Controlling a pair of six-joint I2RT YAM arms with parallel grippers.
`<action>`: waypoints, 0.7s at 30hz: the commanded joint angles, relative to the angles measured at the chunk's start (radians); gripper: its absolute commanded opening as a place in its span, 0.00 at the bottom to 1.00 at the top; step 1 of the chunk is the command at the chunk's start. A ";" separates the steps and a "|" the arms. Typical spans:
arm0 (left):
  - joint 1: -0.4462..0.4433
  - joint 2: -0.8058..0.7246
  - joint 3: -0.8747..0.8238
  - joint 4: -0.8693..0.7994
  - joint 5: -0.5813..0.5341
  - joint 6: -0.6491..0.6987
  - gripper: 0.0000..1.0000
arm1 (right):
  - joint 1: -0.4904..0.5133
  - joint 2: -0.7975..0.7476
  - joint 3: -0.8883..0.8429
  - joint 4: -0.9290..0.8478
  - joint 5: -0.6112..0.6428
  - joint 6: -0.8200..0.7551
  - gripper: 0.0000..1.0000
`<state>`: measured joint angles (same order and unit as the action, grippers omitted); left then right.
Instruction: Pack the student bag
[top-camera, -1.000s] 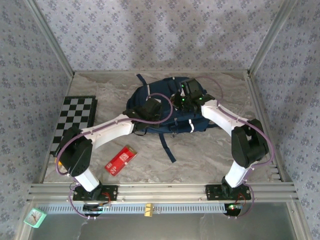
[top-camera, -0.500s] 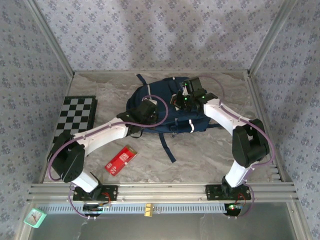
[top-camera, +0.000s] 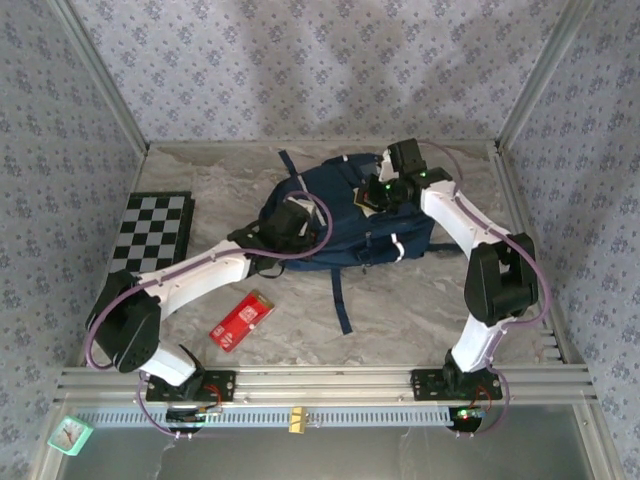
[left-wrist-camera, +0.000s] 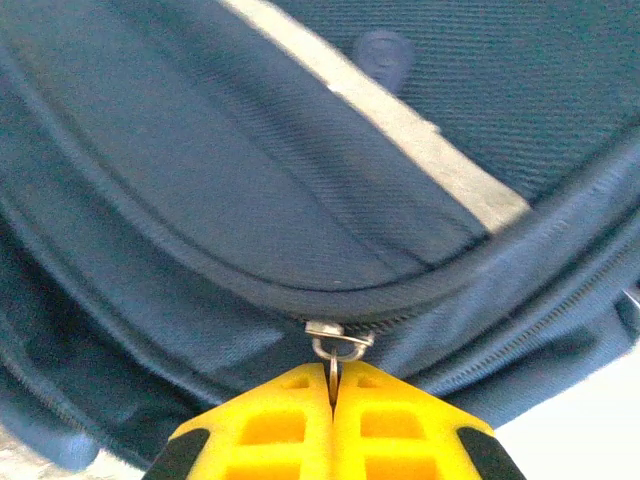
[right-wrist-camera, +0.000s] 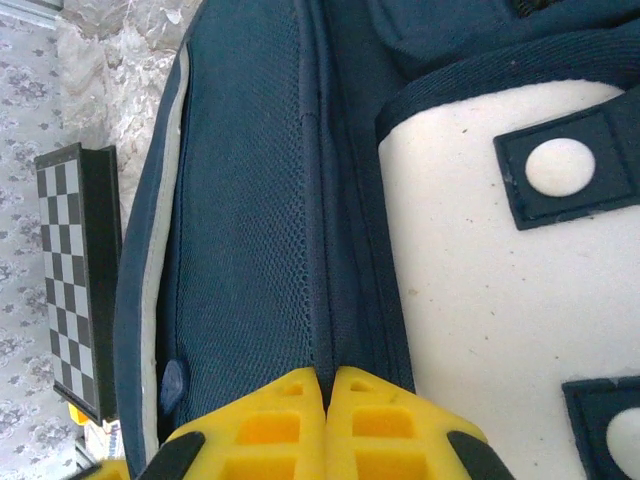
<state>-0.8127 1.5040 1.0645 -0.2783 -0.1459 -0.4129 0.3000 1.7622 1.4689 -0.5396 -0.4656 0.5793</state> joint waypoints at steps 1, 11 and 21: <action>-0.081 0.045 0.069 0.034 0.086 -0.054 0.00 | -0.077 0.045 0.144 -0.025 0.024 -0.079 0.00; -0.135 0.151 0.159 0.048 0.018 -0.069 0.00 | -0.105 -0.039 0.074 -0.057 -0.045 -0.100 0.43; -0.124 0.135 0.114 0.098 0.037 -0.044 0.00 | -0.053 -0.339 -0.393 0.152 -0.011 0.183 0.58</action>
<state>-0.9482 1.6569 1.1812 -0.2111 -0.1150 -0.4717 0.2134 1.4544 1.1507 -0.4873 -0.4862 0.6250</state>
